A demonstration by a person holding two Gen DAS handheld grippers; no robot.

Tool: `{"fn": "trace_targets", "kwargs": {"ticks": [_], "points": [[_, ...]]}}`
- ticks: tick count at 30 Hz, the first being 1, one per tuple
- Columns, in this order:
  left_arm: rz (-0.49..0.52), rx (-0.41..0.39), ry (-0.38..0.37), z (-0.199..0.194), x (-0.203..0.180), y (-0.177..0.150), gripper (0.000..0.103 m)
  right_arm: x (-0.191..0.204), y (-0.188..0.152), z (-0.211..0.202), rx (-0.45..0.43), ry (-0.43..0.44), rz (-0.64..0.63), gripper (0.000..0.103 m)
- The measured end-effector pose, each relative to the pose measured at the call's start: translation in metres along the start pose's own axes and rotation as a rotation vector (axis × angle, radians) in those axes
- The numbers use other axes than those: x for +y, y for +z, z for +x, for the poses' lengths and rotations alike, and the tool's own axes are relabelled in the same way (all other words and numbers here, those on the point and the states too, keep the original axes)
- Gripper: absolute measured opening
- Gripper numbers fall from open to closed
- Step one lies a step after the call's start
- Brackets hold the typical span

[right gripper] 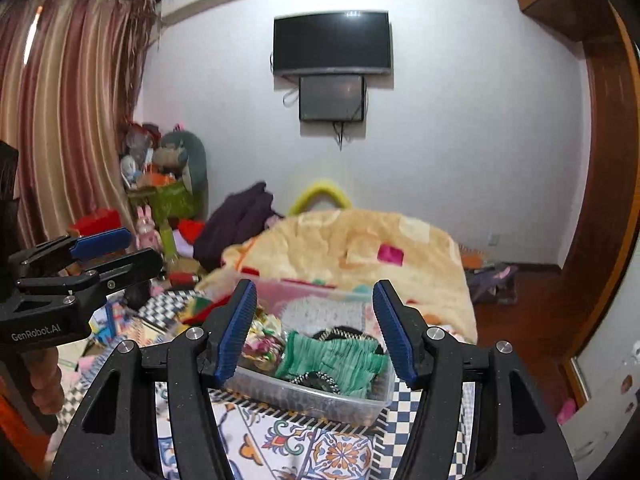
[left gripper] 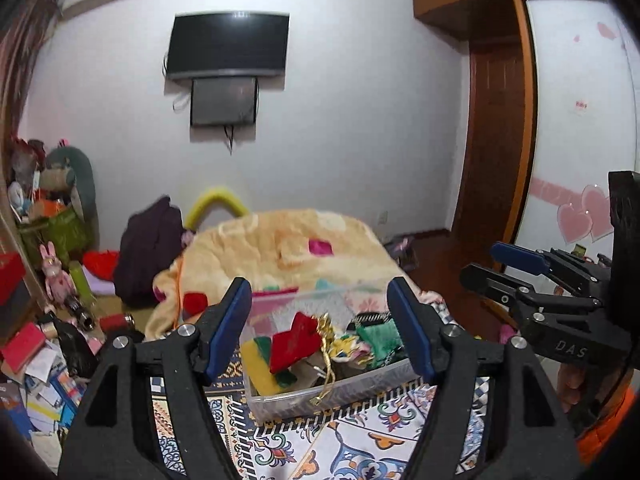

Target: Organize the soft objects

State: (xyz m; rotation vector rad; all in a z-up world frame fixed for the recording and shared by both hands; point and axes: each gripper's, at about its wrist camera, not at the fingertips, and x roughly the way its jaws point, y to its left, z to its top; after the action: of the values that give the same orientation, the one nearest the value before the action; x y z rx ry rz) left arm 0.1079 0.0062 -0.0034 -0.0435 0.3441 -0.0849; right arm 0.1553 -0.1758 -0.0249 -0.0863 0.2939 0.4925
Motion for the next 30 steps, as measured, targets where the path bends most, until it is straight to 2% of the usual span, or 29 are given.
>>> {"fn": "trace_targets", "kwargs": {"ticks": [4, 8, 12, 15, 30], "points": [[-0.007, -0.055, -0.001, -0.027, -0.005, 0.006, 0.076, 0.000, 0.003, -0.026, -0.055, 0.010, 0.016, 0.067], [-0.008, -0.095, -0.002, -0.046, -0.008, 0.009, 0.089, 0.002, 0.007, -0.043, -0.102, 0.019, 0.031, 0.075], [-0.007, -0.115, -0.003, -0.060, -0.011, 0.007, 0.099, 0.004, 0.008, -0.051, -0.136, 0.017, 0.045, 0.091], [-0.015, -0.117, -0.007, -0.066, -0.012, 0.006, 0.102, 0.006, 0.006, -0.051, -0.147, 0.011, 0.045, 0.101], [-0.008, -0.106, -0.011, -0.069, -0.015, -0.002, 0.103, 0.010, -0.008, -0.060, -0.157, 0.006, 0.039, 0.103]]}}
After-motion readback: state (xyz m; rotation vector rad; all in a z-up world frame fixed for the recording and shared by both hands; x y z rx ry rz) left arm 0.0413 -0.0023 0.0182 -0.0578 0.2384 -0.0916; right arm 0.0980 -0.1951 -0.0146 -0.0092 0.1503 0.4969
